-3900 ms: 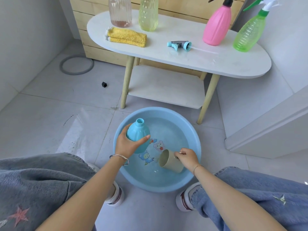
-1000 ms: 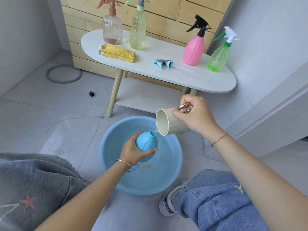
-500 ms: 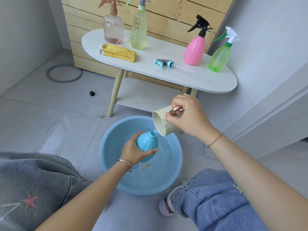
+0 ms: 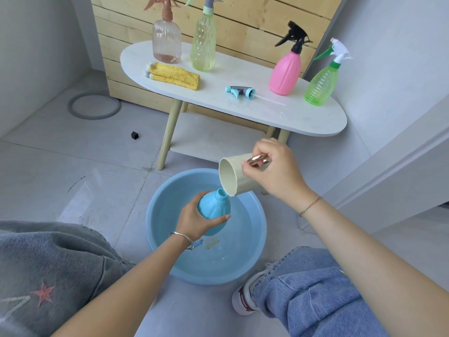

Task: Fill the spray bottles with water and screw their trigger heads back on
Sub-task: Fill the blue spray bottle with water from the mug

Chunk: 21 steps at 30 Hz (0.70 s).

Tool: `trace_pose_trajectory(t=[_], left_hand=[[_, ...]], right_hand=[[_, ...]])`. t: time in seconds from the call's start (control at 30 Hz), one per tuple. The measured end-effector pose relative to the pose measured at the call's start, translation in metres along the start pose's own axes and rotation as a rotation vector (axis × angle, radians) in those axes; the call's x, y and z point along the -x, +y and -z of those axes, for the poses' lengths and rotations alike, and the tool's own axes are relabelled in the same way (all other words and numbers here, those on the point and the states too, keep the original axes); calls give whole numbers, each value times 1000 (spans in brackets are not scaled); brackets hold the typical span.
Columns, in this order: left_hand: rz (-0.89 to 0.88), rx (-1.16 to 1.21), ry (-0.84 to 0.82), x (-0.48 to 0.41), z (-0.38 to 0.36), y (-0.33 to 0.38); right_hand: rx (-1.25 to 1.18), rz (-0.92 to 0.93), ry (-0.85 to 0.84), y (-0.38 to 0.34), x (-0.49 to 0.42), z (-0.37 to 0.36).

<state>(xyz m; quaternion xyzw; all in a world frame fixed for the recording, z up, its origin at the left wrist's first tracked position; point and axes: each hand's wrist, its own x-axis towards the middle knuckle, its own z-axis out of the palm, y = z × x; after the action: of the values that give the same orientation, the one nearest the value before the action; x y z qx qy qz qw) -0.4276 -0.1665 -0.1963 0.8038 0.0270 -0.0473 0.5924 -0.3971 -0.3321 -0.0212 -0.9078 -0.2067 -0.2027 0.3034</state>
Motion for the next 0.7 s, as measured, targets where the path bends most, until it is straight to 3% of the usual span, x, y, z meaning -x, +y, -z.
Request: trace_pose_trajectory(t=[0.17, 0.33, 0.43, 0.7], left_hand=[[-8, 64, 38, -1, 6, 14], [-16, 172, 69, -5, 10, 37], [-42, 203, 67, -4, 9, 50], [-87, 226, 36, -1, 7, 67]], right_hand=[[-476, -615, 287, 22, 9, -6], [-696, -973, 313, 43, 37, -48], [-722, -1083, 250, 46, 50, -73], [-877, -1117, 163, 25, 53, -101]])
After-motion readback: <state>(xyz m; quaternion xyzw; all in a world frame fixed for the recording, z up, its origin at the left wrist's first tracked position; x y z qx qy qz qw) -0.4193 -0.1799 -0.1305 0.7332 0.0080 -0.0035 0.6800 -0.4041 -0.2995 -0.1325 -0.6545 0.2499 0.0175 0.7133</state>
